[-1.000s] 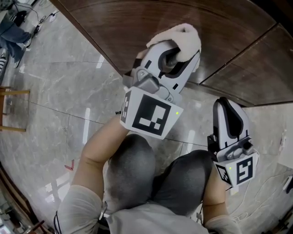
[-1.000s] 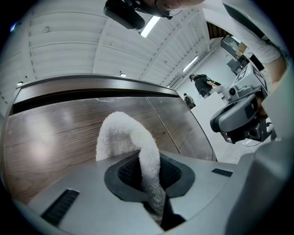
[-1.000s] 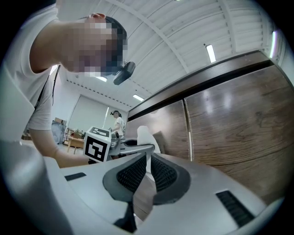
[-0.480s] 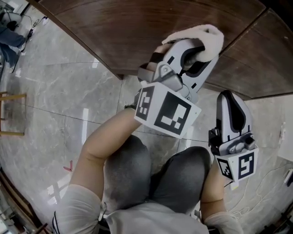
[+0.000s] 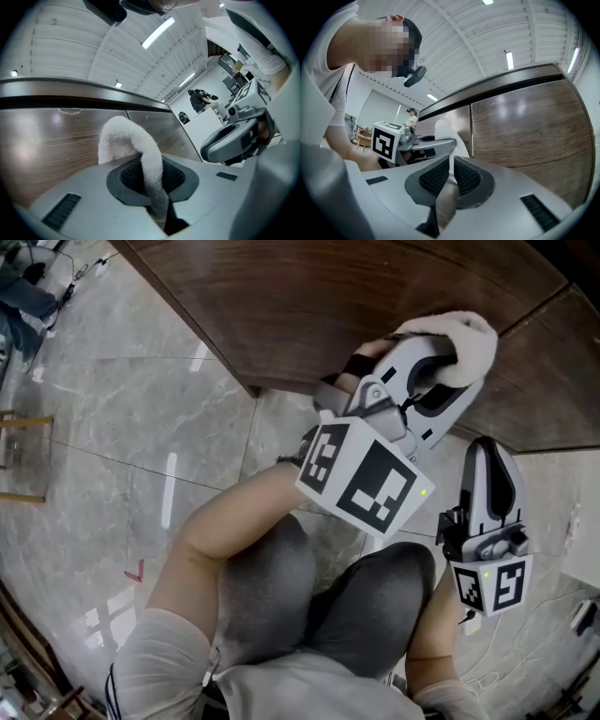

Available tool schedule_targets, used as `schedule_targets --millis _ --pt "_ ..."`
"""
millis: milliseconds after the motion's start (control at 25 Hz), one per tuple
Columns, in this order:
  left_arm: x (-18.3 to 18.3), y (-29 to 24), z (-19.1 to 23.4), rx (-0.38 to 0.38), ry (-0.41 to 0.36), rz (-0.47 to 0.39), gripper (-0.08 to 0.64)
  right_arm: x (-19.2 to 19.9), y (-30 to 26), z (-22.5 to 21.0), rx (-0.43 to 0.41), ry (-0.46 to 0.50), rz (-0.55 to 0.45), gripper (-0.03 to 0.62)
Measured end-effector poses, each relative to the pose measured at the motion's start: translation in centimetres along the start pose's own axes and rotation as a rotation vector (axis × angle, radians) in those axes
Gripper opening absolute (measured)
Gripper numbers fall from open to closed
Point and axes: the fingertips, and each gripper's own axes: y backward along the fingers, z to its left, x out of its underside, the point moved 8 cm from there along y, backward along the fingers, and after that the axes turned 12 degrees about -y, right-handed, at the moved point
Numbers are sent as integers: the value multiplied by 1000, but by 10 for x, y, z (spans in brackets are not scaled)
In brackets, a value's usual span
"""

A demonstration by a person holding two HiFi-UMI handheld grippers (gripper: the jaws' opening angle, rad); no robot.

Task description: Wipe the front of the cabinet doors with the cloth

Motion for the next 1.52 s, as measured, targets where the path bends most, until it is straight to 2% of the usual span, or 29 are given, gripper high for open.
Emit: schedule_targets --millis 200,320,440,680,800,960,1160,1320,1520 --pt "8 73 24 -34 -36 53 60 8 -24 19 -56 3 24 52" --pt "26 130 38 -91 -77 153 60 16 -41 35 -107 9 52 52" --pt "58 185 50 -158 -118 290 60 26 -54 51 -122 10 73 52" --pt "135 264 78 -309 -74 479 60 43 -88 86 -194 18 123 52" --pt "172 281 81 -342 -25 547 60 49 -93 100 -203 44 168 52" --pt "198 272 76 -334 0 562 60 51 -92 104 -187 105 218 52" --pt "222 252 80 -385 122 500 60 51 -80 88 -129 113 235 52" --pt "224 241 77 -419 125 473 60 51 -71 76 -108 116 244 52" --pt "217 219 59 -355 93 458 60 56 -69 70 -122 103 241 52"
